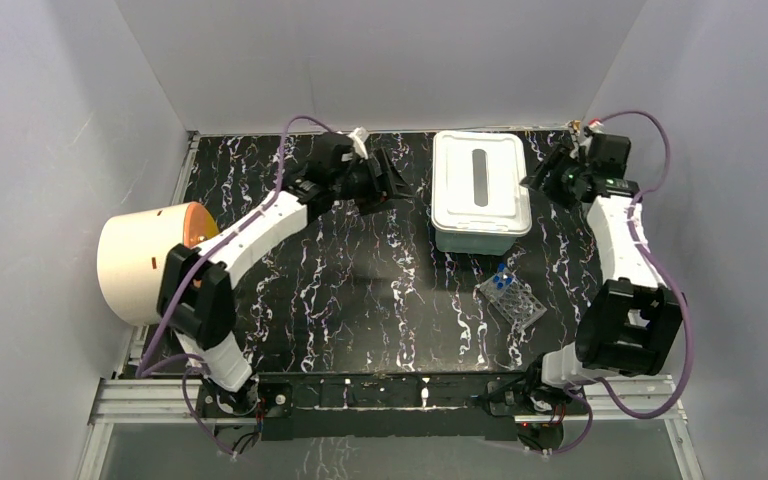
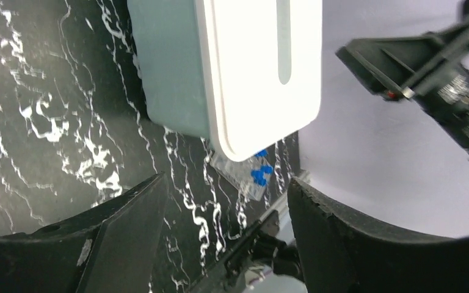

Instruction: Organize the chemistry lab equipment

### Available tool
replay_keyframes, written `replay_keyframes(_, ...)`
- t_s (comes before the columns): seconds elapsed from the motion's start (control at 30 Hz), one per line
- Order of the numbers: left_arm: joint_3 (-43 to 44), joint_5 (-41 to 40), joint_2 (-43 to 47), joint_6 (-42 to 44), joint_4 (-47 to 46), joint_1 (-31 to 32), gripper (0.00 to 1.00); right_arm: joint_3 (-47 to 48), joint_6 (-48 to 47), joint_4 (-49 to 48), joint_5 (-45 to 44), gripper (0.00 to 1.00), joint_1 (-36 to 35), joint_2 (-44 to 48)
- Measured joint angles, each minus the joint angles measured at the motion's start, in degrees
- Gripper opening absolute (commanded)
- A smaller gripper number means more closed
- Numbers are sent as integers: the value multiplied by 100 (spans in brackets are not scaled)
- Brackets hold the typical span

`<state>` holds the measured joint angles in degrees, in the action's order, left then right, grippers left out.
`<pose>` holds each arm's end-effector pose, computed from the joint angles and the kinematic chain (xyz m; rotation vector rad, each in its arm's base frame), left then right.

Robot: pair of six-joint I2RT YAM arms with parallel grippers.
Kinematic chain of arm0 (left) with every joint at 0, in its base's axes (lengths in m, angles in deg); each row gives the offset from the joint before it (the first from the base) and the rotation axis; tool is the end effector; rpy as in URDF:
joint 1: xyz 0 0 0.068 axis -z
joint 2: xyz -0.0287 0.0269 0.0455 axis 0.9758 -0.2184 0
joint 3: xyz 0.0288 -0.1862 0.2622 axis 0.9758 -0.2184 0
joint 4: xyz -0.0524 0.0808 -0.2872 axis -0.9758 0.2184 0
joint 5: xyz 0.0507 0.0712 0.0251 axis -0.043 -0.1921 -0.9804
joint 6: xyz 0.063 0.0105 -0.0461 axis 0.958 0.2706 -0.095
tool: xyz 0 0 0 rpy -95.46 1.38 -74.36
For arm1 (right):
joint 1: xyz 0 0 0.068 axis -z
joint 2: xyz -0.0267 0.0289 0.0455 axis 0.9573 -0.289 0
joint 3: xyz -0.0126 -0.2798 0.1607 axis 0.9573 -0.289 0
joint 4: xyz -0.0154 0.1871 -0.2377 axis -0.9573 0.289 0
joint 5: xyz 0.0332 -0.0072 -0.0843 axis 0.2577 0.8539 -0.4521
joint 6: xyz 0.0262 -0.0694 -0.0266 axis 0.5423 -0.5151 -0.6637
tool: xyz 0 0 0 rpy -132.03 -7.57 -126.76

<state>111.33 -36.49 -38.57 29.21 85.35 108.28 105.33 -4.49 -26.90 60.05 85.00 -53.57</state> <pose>0.3840 -0.2627 0.3521 -0.0456 2.2050 -1.2799 0.3875 -0.0593 0.3320 0.4938 2.1825 0.4559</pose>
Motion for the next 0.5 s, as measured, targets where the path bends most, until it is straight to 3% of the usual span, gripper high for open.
replay_keyframes(0.3,1370,-990,-1473,306,157,448,67,785,-535,122,-1357,75,-1928,-109)
replay_keyframes(0.5,1751,-1117,-2035,389,326,649,64,1139,-800,129,-2052,81,-2210,-715)
